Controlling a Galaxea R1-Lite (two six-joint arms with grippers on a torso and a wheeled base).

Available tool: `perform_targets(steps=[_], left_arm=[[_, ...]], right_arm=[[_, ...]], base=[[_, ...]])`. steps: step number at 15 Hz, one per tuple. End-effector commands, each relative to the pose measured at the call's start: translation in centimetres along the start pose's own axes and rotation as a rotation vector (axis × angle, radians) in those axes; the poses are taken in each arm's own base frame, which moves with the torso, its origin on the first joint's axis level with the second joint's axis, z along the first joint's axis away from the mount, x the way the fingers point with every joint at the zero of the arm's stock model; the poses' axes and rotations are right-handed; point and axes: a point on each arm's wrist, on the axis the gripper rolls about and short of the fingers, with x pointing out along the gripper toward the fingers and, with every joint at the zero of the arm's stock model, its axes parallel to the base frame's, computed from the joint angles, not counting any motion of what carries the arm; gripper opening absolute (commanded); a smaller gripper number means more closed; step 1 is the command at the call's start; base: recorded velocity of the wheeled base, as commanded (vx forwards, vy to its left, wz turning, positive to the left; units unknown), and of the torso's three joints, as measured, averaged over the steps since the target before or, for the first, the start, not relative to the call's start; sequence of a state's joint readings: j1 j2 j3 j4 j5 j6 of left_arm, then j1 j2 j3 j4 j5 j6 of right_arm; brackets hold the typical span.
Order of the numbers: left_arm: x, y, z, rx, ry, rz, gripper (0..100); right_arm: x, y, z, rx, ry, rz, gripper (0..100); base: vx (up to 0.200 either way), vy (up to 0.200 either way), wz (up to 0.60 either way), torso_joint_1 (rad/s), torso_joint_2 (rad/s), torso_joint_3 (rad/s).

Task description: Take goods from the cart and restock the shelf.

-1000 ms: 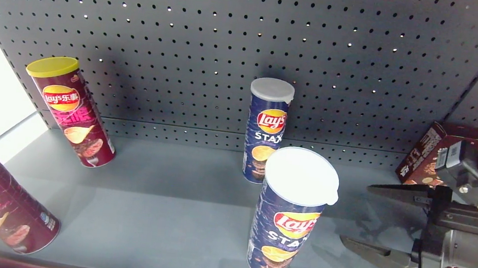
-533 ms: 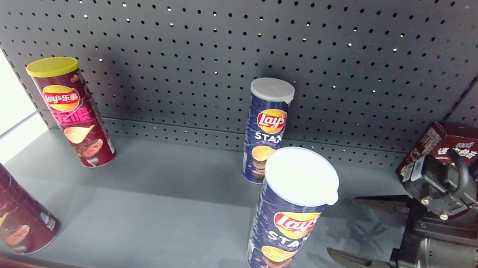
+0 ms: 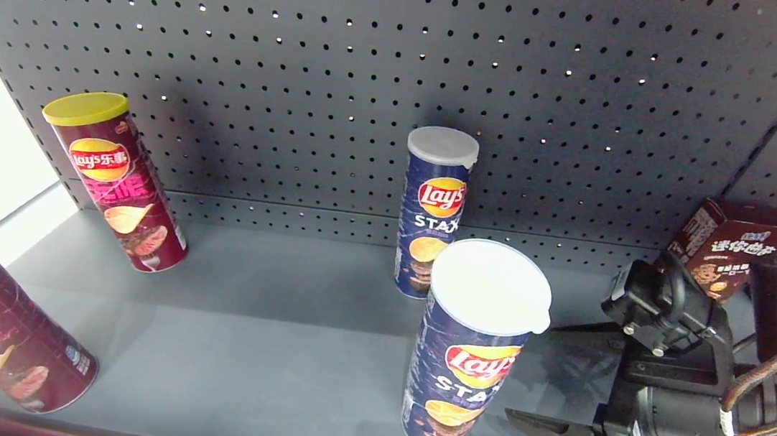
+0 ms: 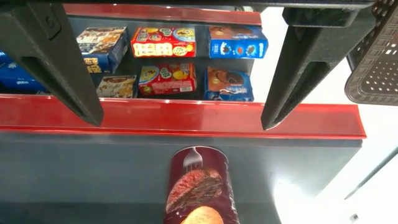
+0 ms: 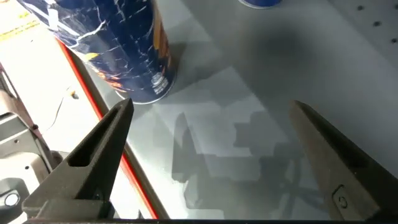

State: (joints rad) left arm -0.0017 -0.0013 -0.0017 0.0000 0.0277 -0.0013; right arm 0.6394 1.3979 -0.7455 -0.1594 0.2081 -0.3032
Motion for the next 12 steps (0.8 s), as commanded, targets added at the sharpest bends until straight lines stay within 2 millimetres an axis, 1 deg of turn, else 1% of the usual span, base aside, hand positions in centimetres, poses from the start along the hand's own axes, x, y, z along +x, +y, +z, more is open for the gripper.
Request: perform_targets(steps=[1, 5, 10, 12], left_arm=[[0.0, 0.0, 0.0, 0.0, 0.001, 0.0, 100], [0.0, 0.0, 0.0, 0.0, 0.001, 0.0, 100], [0.0, 0.0, 0.0, 0.0, 0.0, 0.0, 100], [0.0, 0.0, 0.0, 0.0, 0.001, 0.0, 100]], right_arm=[[0.7, -0.1, 0.2, -0.002, 0.007, 0.009, 100], [1.4, -0.1, 0.3, -0.002, 0.017, 0.018, 100], [2.8, -0.1, 0.2, -0.012, 0.019, 0.026, 100], [3.0, 0.0, 0.3, -0.015, 0.021, 0.031, 100]], base=[[0.0, 0.0, 0.0, 0.0, 0.0, 0.0], [0.0, 0.0, 0.0, 0.0, 0.0, 0.0], [0.0, 0.0, 0.0, 0.0, 0.0, 0.0], [0.0, 0.0, 0.0, 0.0, 0.0, 0.0]])
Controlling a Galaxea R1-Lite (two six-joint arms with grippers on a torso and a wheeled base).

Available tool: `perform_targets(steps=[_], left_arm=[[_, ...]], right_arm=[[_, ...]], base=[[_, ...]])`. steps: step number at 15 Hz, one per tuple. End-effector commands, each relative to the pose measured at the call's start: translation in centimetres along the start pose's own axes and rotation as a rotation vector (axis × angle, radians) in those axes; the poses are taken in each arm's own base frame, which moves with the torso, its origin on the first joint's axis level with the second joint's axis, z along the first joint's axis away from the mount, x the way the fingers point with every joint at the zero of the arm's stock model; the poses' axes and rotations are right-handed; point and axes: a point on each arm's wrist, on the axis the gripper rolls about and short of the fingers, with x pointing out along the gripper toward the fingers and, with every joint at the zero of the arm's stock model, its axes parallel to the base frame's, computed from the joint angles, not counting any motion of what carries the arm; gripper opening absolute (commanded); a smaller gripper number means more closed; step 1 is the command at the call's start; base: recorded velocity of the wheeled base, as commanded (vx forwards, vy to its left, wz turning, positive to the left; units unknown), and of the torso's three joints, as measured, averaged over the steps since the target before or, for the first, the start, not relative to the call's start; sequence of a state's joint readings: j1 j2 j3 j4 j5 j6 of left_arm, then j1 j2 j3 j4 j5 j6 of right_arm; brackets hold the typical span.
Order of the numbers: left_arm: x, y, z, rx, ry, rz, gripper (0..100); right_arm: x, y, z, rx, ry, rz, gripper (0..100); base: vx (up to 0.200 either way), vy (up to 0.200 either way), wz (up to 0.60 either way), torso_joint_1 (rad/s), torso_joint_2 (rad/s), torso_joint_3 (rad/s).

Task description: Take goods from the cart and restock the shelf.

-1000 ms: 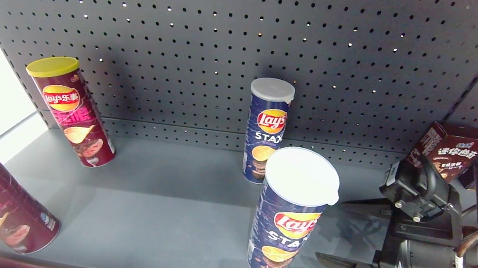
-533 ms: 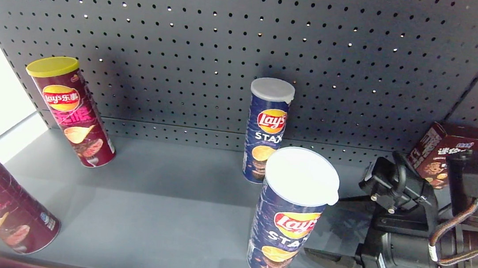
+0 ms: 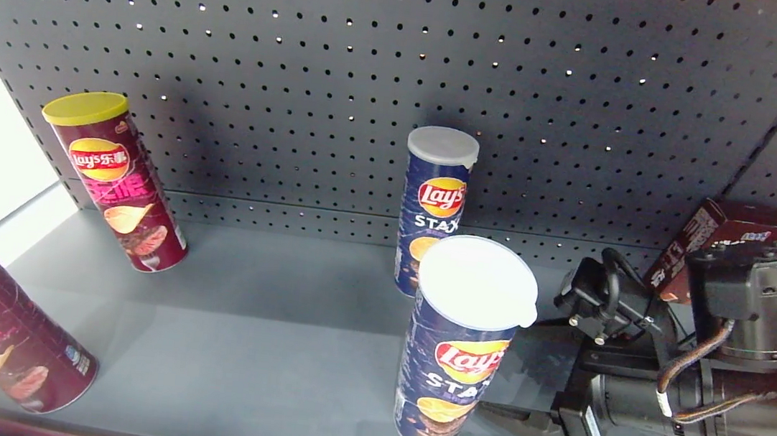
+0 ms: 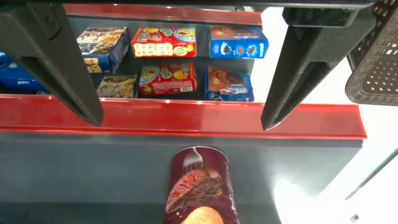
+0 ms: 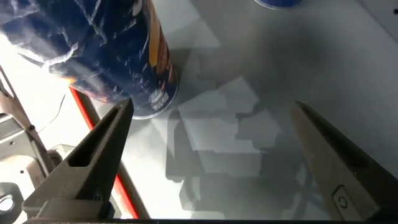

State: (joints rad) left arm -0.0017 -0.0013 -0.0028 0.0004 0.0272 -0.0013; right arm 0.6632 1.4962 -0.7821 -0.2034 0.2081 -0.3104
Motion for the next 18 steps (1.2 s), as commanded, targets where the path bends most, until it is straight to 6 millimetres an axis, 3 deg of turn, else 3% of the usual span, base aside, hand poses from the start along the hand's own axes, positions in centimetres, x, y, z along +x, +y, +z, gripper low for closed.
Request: perform_targets(steps=[1, 18], left_arm=[[0.01, 0.0, 0.02, 0.0, 0.001, 0.001, 100], [0.02, 0.0, -0.03, 0.0, 0.002, 0.001, 100]], right_arm=[[0.34, 0.04, -0.13, 0.002, 0.01, 0.006, 100], [0.65, 0.36, 0.08, -0.006, 0.009, 0.019, 100]], base=[[0.0, 0.0, 0.0, 0.0, 0.0, 0.0], [0.0, 0.0, 0.0, 0.0, 0.0, 0.0]])
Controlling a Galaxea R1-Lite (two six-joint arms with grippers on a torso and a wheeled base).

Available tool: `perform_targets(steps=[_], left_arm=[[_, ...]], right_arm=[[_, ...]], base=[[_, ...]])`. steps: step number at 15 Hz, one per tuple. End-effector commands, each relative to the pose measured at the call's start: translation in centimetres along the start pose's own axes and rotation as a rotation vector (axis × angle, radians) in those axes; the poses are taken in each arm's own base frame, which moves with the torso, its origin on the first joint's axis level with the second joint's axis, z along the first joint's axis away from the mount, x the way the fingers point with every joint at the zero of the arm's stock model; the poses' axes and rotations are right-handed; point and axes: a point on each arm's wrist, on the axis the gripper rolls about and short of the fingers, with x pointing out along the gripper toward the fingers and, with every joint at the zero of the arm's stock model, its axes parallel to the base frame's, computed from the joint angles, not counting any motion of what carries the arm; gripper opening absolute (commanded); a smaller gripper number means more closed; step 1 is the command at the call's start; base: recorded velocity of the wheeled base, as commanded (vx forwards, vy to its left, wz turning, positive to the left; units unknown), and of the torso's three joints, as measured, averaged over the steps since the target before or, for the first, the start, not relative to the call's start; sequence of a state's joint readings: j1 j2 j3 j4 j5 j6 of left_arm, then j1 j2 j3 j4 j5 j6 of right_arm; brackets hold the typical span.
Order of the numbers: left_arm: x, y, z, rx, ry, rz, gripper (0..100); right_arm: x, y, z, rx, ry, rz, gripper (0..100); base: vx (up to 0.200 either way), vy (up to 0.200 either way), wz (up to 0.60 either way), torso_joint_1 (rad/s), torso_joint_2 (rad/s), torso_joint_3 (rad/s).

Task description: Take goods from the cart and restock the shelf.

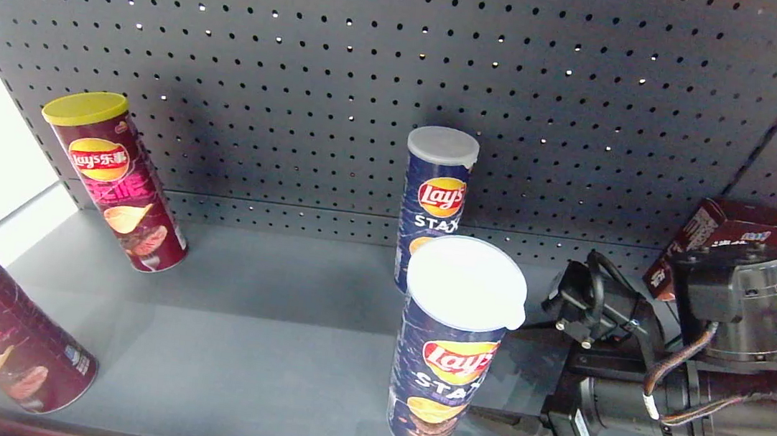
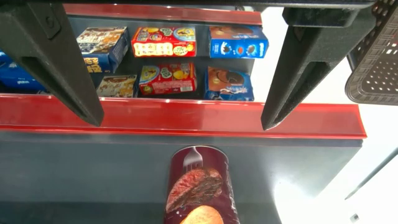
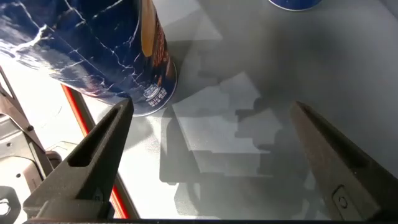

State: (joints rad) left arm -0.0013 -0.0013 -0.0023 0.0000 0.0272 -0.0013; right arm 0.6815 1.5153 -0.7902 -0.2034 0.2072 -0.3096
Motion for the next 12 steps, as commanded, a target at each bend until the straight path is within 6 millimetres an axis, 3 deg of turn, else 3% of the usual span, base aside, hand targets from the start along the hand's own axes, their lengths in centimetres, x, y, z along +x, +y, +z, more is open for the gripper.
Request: perform_targets(steps=[1, 12], left_arm=[[0.0, 0.0, 0.02, 0.0, 0.001, 0.0, 100], [0.0, 0.0, 0.02, 0.0, 0.001, 0.0, 100]], right_arm=[[0.06, 0.02, -0.02, -0.001, 0.001, 0.001, 100], [0.43, 0.11, -0.01, -0.004, -0.002, 0.008, 100]], base=[[0.0, 0.0, 0.0, 0.0, 0.0, 0.0], [0.0, 0.0, 0.0, 0.0, 0.0, 0.0]])
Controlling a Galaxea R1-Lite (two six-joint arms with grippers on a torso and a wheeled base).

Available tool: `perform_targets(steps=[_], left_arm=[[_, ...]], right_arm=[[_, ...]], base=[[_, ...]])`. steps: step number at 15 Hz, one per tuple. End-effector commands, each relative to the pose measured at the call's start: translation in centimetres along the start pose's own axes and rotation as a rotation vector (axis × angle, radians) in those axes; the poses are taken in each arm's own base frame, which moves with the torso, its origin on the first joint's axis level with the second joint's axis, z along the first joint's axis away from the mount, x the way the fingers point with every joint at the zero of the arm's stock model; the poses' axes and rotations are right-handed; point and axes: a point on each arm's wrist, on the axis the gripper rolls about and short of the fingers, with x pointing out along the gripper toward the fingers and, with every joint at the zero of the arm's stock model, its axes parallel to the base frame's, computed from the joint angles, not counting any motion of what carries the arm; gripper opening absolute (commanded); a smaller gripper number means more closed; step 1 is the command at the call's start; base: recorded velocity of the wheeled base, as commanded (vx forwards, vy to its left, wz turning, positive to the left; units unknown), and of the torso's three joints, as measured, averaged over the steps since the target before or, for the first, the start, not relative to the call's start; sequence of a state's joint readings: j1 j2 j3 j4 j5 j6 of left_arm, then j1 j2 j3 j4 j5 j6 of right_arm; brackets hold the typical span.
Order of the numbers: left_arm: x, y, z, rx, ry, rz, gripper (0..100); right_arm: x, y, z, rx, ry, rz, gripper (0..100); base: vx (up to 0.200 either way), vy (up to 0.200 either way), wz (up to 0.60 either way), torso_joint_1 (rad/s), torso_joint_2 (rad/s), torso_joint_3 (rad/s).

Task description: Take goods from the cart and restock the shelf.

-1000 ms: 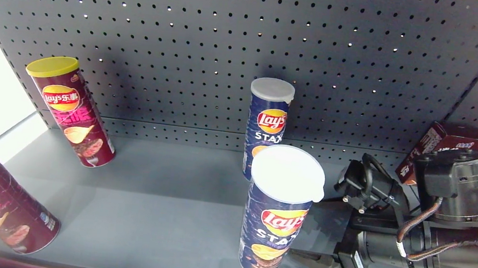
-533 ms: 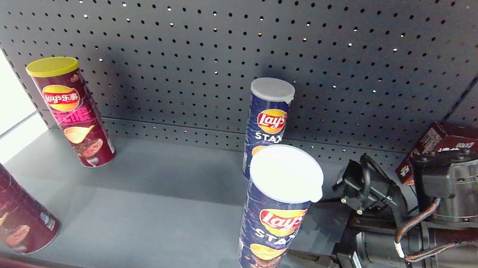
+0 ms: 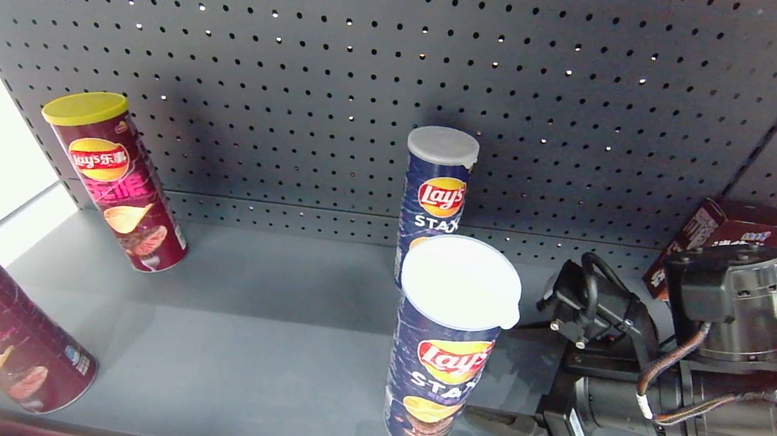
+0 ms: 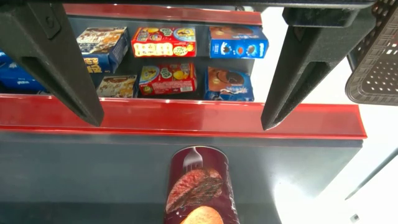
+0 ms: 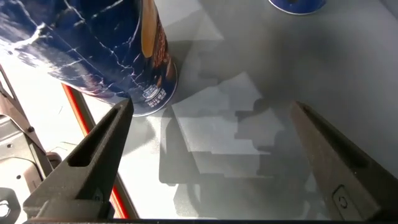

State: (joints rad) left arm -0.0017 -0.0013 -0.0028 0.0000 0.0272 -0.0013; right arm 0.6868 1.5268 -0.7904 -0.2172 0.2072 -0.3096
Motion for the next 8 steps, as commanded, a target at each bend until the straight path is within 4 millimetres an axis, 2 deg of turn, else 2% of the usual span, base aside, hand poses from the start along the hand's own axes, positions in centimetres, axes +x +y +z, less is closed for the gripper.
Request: perform_targets(steps=[1, 8], left_arm=[[0.01, 0.0, 0.01, 0.0, 0.001, 0.001, 100], [0.01, 0.0, 0.01, 0.0, 0.001, 0.001, 100]], right_arm=[[0.22, 0.07, -0.08, -0.001, 0.006, 0.005, 100], [0.13, 0.04, 0.01, -0.002, 0.003, -0.004, 100]], base=[[0.0, 0.0, 0.0, 0.0, 0.0, 0.0], [0.0, 0.0, 0.0, 0.0, 0.0, 0.0]])
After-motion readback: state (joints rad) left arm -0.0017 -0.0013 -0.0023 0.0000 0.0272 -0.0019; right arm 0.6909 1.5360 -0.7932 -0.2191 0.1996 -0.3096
